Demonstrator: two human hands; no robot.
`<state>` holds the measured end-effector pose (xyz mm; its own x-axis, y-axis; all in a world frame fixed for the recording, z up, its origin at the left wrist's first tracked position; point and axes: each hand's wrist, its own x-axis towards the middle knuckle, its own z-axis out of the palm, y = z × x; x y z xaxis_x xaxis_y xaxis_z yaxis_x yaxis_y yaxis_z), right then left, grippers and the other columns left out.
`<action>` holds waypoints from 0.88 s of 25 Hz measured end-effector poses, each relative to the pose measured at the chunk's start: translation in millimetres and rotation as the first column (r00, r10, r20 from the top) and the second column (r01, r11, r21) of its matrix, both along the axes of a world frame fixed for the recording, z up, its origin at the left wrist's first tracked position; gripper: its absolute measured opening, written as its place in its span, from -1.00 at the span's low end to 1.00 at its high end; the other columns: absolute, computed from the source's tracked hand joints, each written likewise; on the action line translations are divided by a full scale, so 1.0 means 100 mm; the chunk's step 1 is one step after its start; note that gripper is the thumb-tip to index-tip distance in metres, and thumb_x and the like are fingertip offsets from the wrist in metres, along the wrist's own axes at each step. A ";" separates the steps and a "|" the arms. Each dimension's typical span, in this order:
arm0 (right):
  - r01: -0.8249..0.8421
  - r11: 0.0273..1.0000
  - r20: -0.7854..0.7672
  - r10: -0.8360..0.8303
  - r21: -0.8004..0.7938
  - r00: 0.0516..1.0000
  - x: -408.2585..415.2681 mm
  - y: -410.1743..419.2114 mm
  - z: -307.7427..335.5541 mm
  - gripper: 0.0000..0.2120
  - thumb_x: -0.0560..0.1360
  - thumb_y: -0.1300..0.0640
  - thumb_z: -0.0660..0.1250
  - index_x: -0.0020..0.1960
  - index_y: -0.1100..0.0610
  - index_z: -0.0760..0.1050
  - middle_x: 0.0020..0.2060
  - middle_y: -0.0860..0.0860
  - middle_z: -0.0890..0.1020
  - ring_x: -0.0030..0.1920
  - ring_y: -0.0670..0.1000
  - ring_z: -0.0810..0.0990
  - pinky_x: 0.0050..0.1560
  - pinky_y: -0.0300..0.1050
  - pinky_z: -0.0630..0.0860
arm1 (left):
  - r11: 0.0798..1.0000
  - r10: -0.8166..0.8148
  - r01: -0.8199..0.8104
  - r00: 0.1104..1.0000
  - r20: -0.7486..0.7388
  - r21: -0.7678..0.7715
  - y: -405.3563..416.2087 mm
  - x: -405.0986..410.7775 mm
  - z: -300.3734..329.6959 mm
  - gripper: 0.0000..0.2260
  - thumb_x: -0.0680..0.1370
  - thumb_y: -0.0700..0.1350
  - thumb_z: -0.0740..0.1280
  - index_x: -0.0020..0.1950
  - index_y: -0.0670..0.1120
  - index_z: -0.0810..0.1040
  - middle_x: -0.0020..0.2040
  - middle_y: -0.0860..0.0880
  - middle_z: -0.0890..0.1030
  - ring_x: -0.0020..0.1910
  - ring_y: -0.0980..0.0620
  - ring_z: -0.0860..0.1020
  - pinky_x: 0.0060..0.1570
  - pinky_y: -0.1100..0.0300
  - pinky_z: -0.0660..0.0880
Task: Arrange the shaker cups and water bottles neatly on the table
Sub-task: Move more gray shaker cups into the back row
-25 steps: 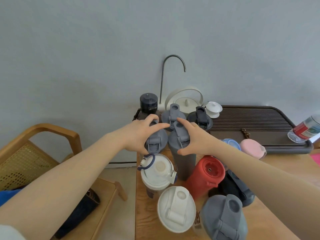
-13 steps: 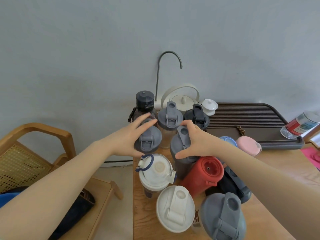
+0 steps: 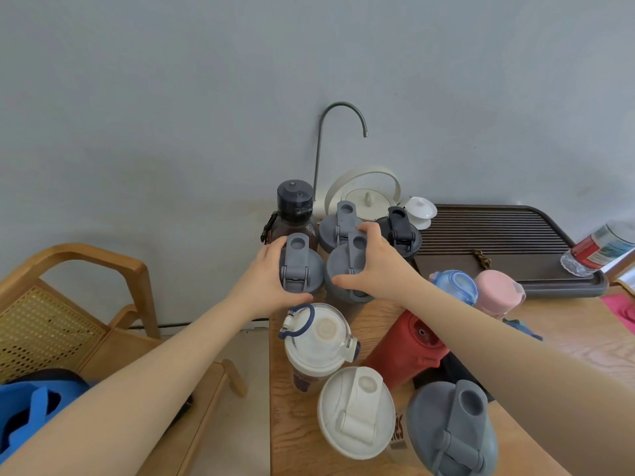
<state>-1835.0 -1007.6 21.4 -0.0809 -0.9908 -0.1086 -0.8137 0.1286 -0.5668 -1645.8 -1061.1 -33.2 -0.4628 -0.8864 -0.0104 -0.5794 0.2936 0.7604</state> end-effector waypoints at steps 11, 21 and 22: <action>-0.297 0.949 -0.419 0.314 0.107 0.852 -0.06 0.11 0.20 -0.11 0.42 -0.05 0.37 0.50 0.10 -0.13 0.54 0.00 -0.06 0.52 0.01 -0.03 0.47 -0.07 0.05 | 0.998 0.003 0.005 0.991 0.131 -0.059 -0.01 0.13 -0.06 -0.15 0.38 0.16 0.39 0.46 0.19 -0.12 0.38 -0.13 0.20 0.36 -0.13 0.24 0.27 0.00 0.31; -0.271 0.948 -0.468 0.317 0.165 0.825 -0.01 0.04 0.21 -0.12 0.42 -0.09 0.36 0.51 0.07 -0.13 0.54 -0.02 -0.03 0.51 0.05 0.06 0.43 0.01 0.21 | 1.000 -0.018 0.018 0.996 0.086 -0.005 -0.01 0.12 -0.01 -0.22 0.41 0.10 0.39 0.46 0.20 -0.05 0.37 -0.12 0.22 0.33 -0.11 0.28 0.27 0.01 0.34; -0.265 0.951 -0.457 0.309 0.158 0.834 -0.02 0.04 0.22 -0.12 0.42 -0.09 0.36 0.51 0.06 -0.12 0.54 -0.02 -0.02 0.50 0.05 0.07 0.43 0.02 0.22 | 1.000 -0.021 0.021 0.995 0.101 0.000 -0.01 0.12 0.00 -0.22 0.41 0.11 0.39 0.46 0.20 -0.06 0.38 -0.12 0.22 0.34 -0.12 0.27 0.27 0.01 0.34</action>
